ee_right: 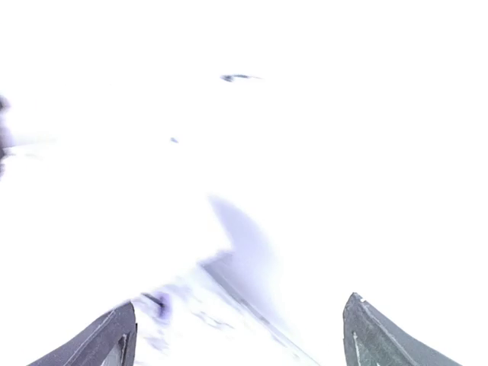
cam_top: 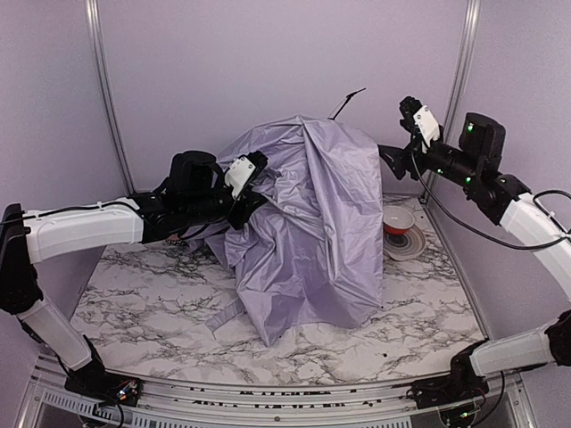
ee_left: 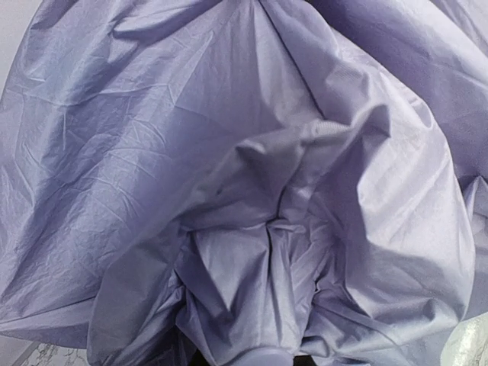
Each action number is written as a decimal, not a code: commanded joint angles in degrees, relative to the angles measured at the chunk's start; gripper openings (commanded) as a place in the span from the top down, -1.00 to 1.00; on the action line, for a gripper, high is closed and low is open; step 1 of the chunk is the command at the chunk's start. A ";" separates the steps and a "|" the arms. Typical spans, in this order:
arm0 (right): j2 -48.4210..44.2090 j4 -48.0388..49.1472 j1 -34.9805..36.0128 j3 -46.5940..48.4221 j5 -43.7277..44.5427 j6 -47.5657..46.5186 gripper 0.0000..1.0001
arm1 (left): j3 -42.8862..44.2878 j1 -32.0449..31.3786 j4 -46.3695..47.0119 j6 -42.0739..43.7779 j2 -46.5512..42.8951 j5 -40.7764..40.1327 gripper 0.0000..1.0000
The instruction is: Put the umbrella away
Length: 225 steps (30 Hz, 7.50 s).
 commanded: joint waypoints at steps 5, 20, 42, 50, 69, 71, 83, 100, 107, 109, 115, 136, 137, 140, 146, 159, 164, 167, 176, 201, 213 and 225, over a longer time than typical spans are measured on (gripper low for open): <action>-5.03 3.34 -0.78 1.71 -8.87 -6.54 -0.66 | -0.07 0.15 1.80 0.54 -0.99 -0.51 1.00; 14.91 -43.31 1.28 43.68 -20.67 -37.56 -0.39 | -2.93 0.15 -0.82 6.66 -4.48 9.72 1.00; 17.04 -51.80 1.70 40.17 -8.05 -40.54 0.18 | -3.80 0.06 -4.26 9.25 -5.02 14.54 1.00; 17.02 -52.13 2.13 38.04 -9.04 -40.21 0.65 | -4.93 0.06 -0.76 7.62 -6.43 17.92 1.00; 23.09 -45.03 17.41 27.59 -18.60 -37.10 0.70 | -0.44 -3.72 21.99 -3.78 -0.04 29.17 1.00; 23.64 -44.16 17.36 26.24 -16.81 -36.63 0.69 | -1.73 -3.71 23.49 -4.15 -0.54 29.15 1.00; 10.33 -29.22 16.39 18.76 -14.53 -29.97 0.06 | -13.24 0.11 30.58 -12.54 -3.60 18.38 1.00; 10.69 -14.54 -0.75 2.95 -27.08 -18.84 -0.53 | -18.05 2.56 37.39 -16.54 -8.88 26.35 1.00; 17.68 -20.40 2.47 7.83 -19.77 -20.87 -0.64 | -18.48 2.69 37.56 -16.94 -9.55 29.15 1.00; 19.66 -22.81 3.99 9.29 -18.95 -22.67 -0.63 | -17.88 2.69 37.56 -17.15 -9.07 30.06 1.00; 24.44 -26.14 6.81 11.16 -17.55 -23.52 -0.44 | -16.38 2.69 37.56 -17.43 -8.05 30.34 1.00; 15.56 -24.49 -1.44 15.48 -24.86 -27.26 1.00 | -25.93 3.57 21.48 -9.57 -18.72 20.92 -0.63; 15.43 -25.56 -1.45 16.50 -25.17 -28.29 1.00 | -26.03 3.57 19.49 -9.74 -18.50 20.87 -0.66; 15.15 -29.18 -1.45 19.16 -27.82 -31.10 1.00 | -26.54 3.41 18.67 -10.66 -15.54 22.93 -0.74; 13.85 -32.10 -1.45 20.14 -32.38 -34.21 1.00 | -22.42 3.12 18.92 -9.49 -6.14 21.21 -0.74; 15.69 -31.92 5.51 16.81 -28.95 -31.62 1.00 | -17.73 -1.55 37.38 -12.42 0.02 21.00 0.39; 18.06 -32.97 10.54 15.82 -26.30 -29.93 1.00 | -13.91 -2.19 38.44 -10.30 0.82 21.26 0.81; 19.87 -32.26 12.67 14.92 -21.75 -28.17 1.00 | -11.66 -3.45 38.59 -9.17 0.64 22.46 0.81; 19.41 -30.41 13.02 14.40 -19.86 -24.51 1.00 | -12.82 -5.03 42.75 -9.52 -1.44 21.49 0.82; 8.53 -31.71 1.36 10.95 -38.16 -31.74 1.00 | -27.72 8.08 15.92 12.26 -20.69 9.06 -0.94; 11.41 -32.44 9.63 11.33 -33.90 -30.55 1.00 | -18.67 3.63 25.13 8.36 -12.39 21.16 0.32; 17.61 -27.62 17.20 13.63 -22.50 -23.98 1.00 | -9.74 -7.49 32.74 6.28 -2.67 28.97 1.00</action>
